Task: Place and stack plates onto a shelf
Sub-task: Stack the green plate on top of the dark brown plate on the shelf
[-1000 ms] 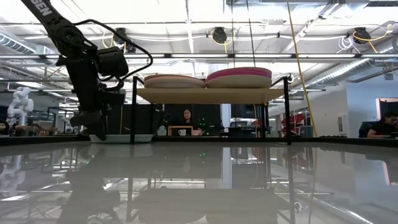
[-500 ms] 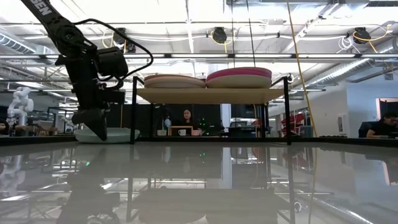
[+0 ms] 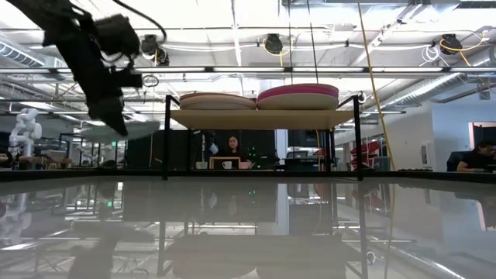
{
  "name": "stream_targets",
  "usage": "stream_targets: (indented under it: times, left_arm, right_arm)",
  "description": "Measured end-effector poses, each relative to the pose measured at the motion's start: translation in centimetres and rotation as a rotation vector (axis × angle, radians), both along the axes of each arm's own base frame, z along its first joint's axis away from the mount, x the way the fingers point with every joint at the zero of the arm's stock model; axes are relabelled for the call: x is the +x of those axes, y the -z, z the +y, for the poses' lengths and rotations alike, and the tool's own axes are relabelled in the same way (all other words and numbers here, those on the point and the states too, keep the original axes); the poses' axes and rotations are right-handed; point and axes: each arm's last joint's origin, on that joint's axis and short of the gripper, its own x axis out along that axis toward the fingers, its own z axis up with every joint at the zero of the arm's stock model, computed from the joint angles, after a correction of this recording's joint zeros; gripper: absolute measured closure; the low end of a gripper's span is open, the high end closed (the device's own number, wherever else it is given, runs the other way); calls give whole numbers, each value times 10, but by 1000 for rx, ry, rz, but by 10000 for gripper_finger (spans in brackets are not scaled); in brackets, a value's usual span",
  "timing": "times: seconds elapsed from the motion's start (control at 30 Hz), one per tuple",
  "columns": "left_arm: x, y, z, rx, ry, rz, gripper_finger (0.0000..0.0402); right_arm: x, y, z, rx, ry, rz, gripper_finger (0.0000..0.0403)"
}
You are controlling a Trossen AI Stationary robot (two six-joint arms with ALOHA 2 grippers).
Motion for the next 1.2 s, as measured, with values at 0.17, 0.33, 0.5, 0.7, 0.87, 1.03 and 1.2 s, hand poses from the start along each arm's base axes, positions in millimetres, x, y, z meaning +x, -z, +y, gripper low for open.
stream_targets:
  times: [0.17, 0.33, 0.5, 0.7, 0.87, 1.03, 1.2]
  left_arm:
    - [-8, -35, -6, 114, 15, -126, 396]
    - [-5, -80, -10, 190, 64, -267, 396]
    - [9, -109, -14, 209, 236, -333, 396]
    - [36, -124, -10, 229, 342, -276, 396]
    - [65, -124, -2, 205, 441, -219, 396]
    - [92, -117, 8, 186, 511, -148, 396]
    - [110, -107, 14, 163, 567, -94, 396]
  right_arm:
    - [0, 0, 0, -1, 0, 0, 248]
    - [0, -1, 0, -5, 0, -5, 248]
    - [0, -2, 0, -13, 0, -23, 248]
    - [1, -4, 0, -14, 0, -45, 248]
    - [1, -5, 0, -14, 1, -53, 248]
    - [1, -5, 0, -14, 1, -53, 248]
    - [1, -5, 0, -14, 1, -51, 248]
